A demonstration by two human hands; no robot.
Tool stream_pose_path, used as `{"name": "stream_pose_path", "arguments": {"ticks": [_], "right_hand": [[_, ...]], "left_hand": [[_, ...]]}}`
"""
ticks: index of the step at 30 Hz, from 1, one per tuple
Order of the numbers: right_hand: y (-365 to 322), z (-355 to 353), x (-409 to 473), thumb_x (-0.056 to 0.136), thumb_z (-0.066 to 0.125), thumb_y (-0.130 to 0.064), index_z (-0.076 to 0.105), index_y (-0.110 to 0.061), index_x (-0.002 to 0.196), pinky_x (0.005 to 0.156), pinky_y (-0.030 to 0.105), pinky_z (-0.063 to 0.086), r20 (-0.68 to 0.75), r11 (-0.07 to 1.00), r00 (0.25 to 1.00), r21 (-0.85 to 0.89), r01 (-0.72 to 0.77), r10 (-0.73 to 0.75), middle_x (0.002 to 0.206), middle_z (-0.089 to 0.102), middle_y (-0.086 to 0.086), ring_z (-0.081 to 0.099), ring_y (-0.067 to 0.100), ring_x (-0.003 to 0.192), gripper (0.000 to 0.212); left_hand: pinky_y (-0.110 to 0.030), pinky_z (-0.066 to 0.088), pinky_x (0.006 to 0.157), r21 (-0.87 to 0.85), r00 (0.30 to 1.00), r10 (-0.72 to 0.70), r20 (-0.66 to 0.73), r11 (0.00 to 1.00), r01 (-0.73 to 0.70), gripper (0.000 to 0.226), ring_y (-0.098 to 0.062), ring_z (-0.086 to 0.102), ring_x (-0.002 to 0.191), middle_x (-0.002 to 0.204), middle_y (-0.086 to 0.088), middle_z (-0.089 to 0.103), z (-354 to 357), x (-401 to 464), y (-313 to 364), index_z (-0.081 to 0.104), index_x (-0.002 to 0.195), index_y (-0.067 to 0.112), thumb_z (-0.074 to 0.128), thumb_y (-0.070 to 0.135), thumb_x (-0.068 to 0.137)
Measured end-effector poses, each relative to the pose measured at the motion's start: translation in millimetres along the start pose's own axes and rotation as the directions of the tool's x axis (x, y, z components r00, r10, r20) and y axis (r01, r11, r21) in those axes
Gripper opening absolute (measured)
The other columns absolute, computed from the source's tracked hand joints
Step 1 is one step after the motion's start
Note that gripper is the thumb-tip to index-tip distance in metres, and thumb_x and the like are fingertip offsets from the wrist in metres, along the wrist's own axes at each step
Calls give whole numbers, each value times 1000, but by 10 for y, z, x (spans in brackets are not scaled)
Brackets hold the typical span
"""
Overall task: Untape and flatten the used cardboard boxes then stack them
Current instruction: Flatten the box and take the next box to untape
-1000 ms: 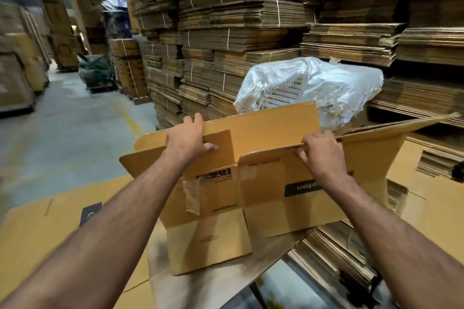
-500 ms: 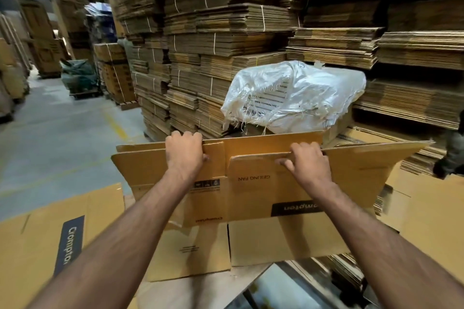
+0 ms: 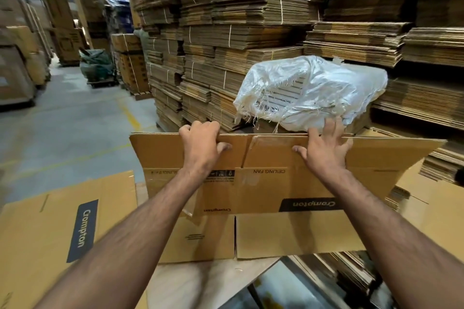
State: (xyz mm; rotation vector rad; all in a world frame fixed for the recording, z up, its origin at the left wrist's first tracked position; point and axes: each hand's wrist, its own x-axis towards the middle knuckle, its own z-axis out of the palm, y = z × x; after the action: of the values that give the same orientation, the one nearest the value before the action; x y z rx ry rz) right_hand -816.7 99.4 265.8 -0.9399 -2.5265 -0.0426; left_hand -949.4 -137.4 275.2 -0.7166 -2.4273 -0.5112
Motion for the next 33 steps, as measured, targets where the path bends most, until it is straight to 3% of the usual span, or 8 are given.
{"name": "stream_pose_path", "arguments": {"ticks": [8,11,13,16,20,24,28,33], "right_hand": [[-454,-27,-122,86,56,-66,55,-29,131,96,69,39,-99,922,986,353,162,-135,128,51,10,33,30,129,59],[-527,-69,-69,81,58,-67,65,-19,116,95,65,43,-108,902,984,396,170,-138,119,59,8,39,28,122,59],[-543,-85,-31,81,60,-65,66,-18,115,95,62,44,-119,905,982,383,185,-150,118,61,8,41,28,120,59],[-596,-124,18,81,59,-66,66,-19,117,95,62,45,-141,913,975,348,212,-172,119,61,7,43,28,121,60],[-615,-218,144,81,60,-66,66,-18,115,91,61,47,-172,916,967,325,236,-188,117,62,10,43,30,119,60],[-657,-373,297,80,60,-68,68,-16,107,85,53,50,-244,897,946,336,287,-212,109,64,9,47,32,114,59],[-723,-547,475,76,52,-79,68,-15,95,74,44,51,-331,856,913,373,358,-238,95,63,9,54,33,103,68],[-877,-488,556,87,62,-58,63,-10,115,94,48,42,-287,827,904,383,411,-316,117,55,15,44,33,118,56]], "left_hand": [[-40,34,85,-95,992,40,-122,994,-52,40,-16,48,84,76,12,55,-98,-45,-25,50,72,25,76,55,70],[-43,27,102,-61,980,45,-194,996,-58,41,-22,45,116,112,2,53,-84,-108,-128,58,89,23,69,60,74],[-51,9,115,6,965,-81,-251,996,85,69,-32,22,140,145,-12,27,-43,-152,-312,53,117,23,64,72,70],[-54,-7,115,22,921,-252,-297,963,270,117,-43,-3,145,154,-22,-10,-28,-234,-633,11,145,19,57,85,61],[-56,6,118,-236,811,-541,-222,837,493,137,-42,0,147,158,-30,-4,-158,-371,-1031,-9,152,9,62,77,58],[-42,45,105,-758,828,-543,139,480,442,110,-25,53,127,140,-10,53,-167,-500,-1394,15,153,18,74,55,69],[-23,55,79,-801,879,-409,246,426,422,63,-6,67,101,116,8,68,-340,-584,-1613,51,134,22,74,46,81],[-33,55,89,-778,904,-289,315,468,420,40,-12,69,99,114,-3,70,-506,-562,-1787,59,119,20,75,30,84]]}}
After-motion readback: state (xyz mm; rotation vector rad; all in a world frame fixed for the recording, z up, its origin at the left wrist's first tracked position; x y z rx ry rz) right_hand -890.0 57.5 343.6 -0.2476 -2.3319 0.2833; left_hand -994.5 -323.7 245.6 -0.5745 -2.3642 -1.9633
